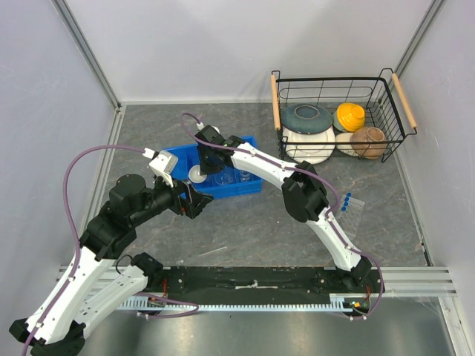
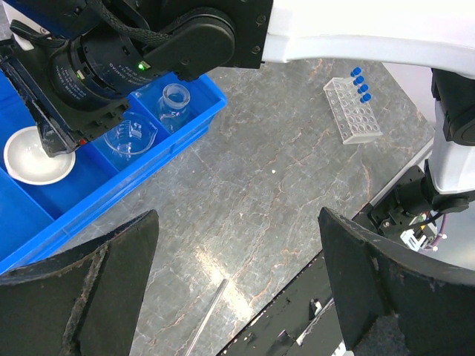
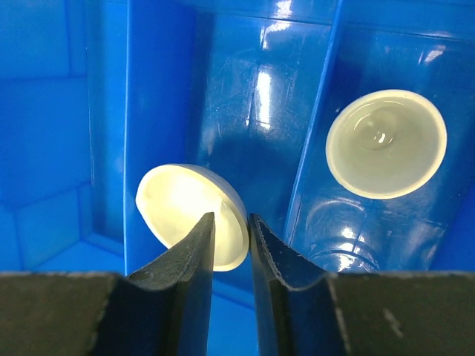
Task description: Organize the chemistry lab equipment
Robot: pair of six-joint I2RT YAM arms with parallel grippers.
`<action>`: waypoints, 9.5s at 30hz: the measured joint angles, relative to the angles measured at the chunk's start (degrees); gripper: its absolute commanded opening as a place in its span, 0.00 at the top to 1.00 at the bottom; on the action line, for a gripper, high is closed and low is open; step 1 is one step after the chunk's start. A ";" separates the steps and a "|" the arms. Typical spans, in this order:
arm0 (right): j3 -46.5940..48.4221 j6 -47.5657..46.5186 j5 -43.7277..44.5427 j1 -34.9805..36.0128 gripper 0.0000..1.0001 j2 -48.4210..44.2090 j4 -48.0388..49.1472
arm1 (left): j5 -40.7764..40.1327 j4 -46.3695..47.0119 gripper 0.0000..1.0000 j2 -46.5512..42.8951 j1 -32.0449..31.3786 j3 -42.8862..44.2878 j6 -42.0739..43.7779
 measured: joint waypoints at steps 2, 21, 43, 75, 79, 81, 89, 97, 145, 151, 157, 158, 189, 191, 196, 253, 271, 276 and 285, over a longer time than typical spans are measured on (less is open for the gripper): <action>0.00 -0.02 0.13 0.11 0.68 0.00 0.02 | 0.00 0.00 0.05 0.00 0.00 0.00 0.00; -0.02 -4.28 4.48 0.83 1.00 0.00 -0.68 | 0.00 0.00 0.05 0.83 0.02 -0.11 0.00; 8.04 -34.27 1.77 2.10 1.00 5.22 -3.91 | 0.00 -0.02 0.06 3.76 0.02 -0.26 0.00; 7.28 -41.92 16.59 3.89 0.58 4.46 3.21 | -0.02 -0.02 0.06 4.92 0.02 -0.26 0.00; 2.58 -41.53 22.14 3.82 0.53 -0.09 6.91 | -0.02 -0.02 0.06 4.90 0.02 -0.26 0.00; 1.81 -40.98 25.16 3.76 0.50 -2.21 8.28 | -0.02 -0.02 0.06 4.87 0.02 -0.26 0.00; -2.29 -37.29 37.11 3.15 0.41 -12.02 10.23 | 0.09 -0.24 0.09 6.27 0.02 -0.20 0.81; -14.78 -28.87 43.08 1.49 0.39 -28.11 2.84 | 1.46 -5.09 0.08 17.66 -0.09 4.44 5.46; -59.08 -15.96 19.85 2.95 0.35 -76.76 -10.40 | -25.03 -24.09 0.17 52.89 -32.24 5.35 23.82; -59.08 -15.93 19.54 2.95 0.35 -74.12 -8.83 | -24.00 -23.43 0.17 51.60 -32.24 4.07 25.83; -59.08 -15.91 19.08 3.23 0.35 -70.95 -7.26 | -22.80 -22.62 0.17 51.47 -33.35 1.99 27.32; -59.08 -15.91 18.99 3.32 0.35 -70.42 -6.91 | -22.49 -22.51 0.18 51.34 -33.70 1.46 27.54; -57.90 -16.26 18.75 4.17 0.35 -62.82 -1.38 | -19.12 -18.32 0.25 52.63 -37.53 -4.48 31.17; -57.90 -16.39 18.73 4.24 0.35 -62.97 -1.20 | -18.58 -18.36 0.26 52.78 -36.35 -4.46 31.17; -58.01 -16.44 18.75 4.33 0.37 -64.02 -0.96 | -17.25 -19.23 0.35 54.90 -35.04 -3.32 31.19; -46.31 -14.27 23.82 4.33 0.48 -71.91 -9.11 | -20.65 -22.10 0.98 50.42 -29.75 8.37 30.88; -38.69 -13.42 28.11 6.21 0.50 -75.69 -15.08 | -20.87 -28.74 0.98 53.20 -4.81 37.05 24.92; -38.84 -13.40 28.20 6.62 0.52 -75.65 -14.78 | -18.47 -29.27 0.98 55.84 5.99 40.89 22.64; -43.04 -13.46 28.00 7.08 0.52 -75.10 -12.37 | -11.39 -28.04 0.98 63.04 17.84 41.48 17.97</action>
